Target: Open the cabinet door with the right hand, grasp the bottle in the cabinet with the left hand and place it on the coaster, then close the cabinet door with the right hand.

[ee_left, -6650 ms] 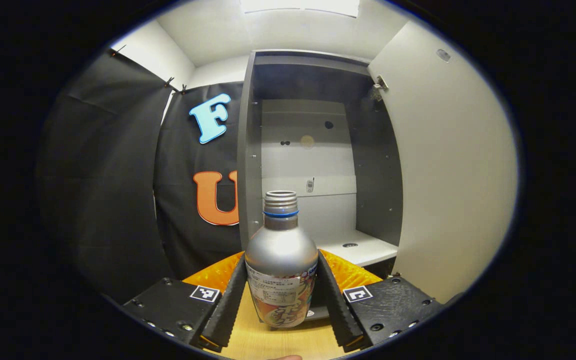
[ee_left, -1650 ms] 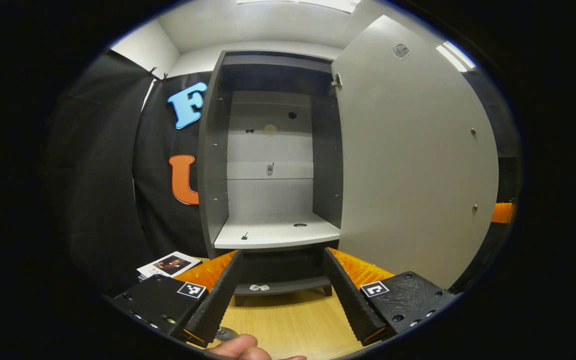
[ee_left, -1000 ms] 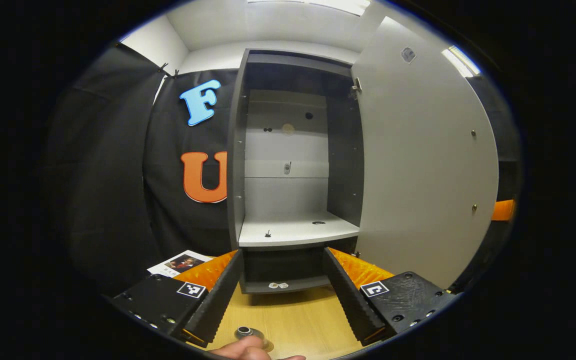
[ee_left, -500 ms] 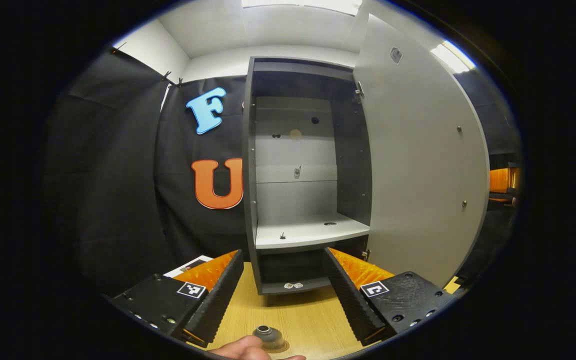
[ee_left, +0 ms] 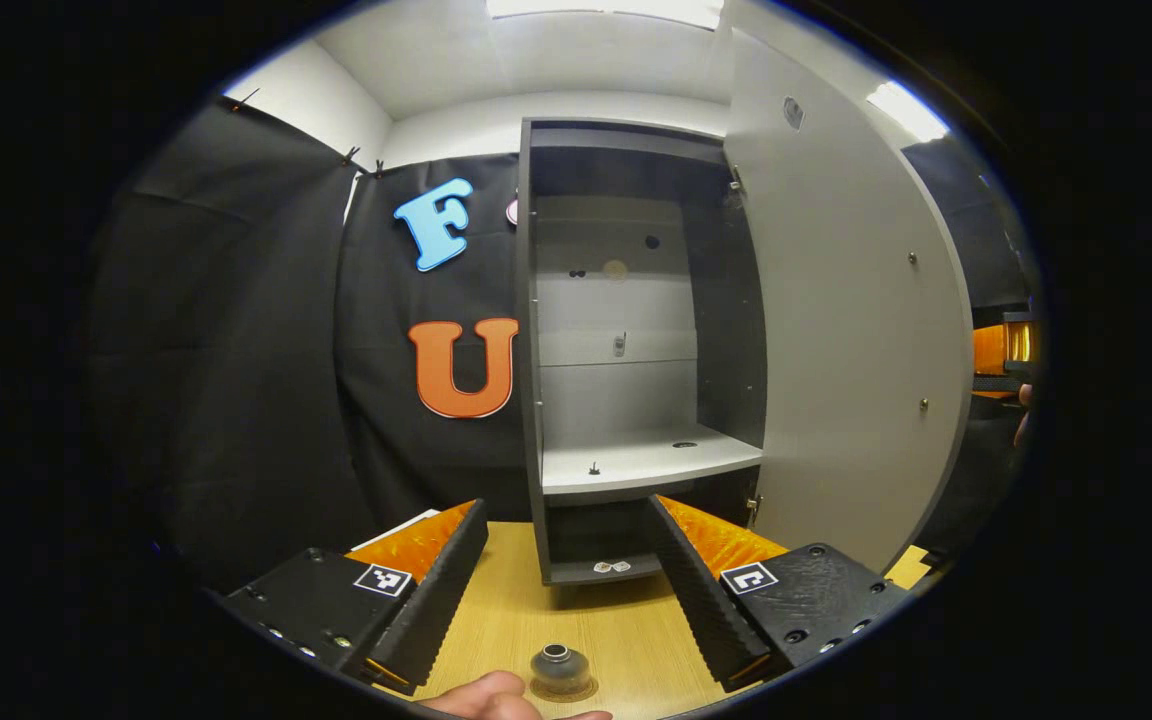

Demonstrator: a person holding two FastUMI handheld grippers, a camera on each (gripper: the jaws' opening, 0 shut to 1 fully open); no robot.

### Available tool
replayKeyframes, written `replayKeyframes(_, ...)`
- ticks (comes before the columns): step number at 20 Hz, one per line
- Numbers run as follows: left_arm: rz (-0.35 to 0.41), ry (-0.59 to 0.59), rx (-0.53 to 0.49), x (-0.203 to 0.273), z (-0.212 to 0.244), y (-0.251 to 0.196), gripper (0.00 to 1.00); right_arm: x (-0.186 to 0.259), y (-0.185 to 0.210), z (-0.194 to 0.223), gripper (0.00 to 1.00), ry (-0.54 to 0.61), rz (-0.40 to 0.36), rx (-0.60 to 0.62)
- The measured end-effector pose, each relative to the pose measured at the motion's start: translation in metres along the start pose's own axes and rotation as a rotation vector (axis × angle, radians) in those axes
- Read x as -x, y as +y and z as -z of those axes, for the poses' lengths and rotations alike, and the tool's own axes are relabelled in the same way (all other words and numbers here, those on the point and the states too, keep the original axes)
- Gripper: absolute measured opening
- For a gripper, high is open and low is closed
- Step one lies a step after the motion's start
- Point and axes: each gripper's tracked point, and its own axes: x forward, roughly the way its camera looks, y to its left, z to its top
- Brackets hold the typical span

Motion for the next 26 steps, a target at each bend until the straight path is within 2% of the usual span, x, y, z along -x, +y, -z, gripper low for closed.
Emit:
replayKeyframes(6,-0.045,0.02,0.01,0.007,0.007,0.019,0.96,-0.014,0.015,0.004,0.89,0.017,-0.045,0.021)
replayKeyframes(13,-0.08,0.026,0.007,0.017,0.01,0.033,0.96,-0.026,0.028,0.015,0.89,0.051,-0.07,-0.045)
replayKeyframes(21,-0.146,0.036,0.01,0.031,0.015,0.068,0.96,-0.048,0.06,0.027,0.89,0.073,-0.131,-0.048)
replayKeyframes(26,-0.214,0.055,0.006,0.046,0.02,0.096,0.96,-0.072,0.081,0.052,0.89,0.158,-0.178,-0.08)
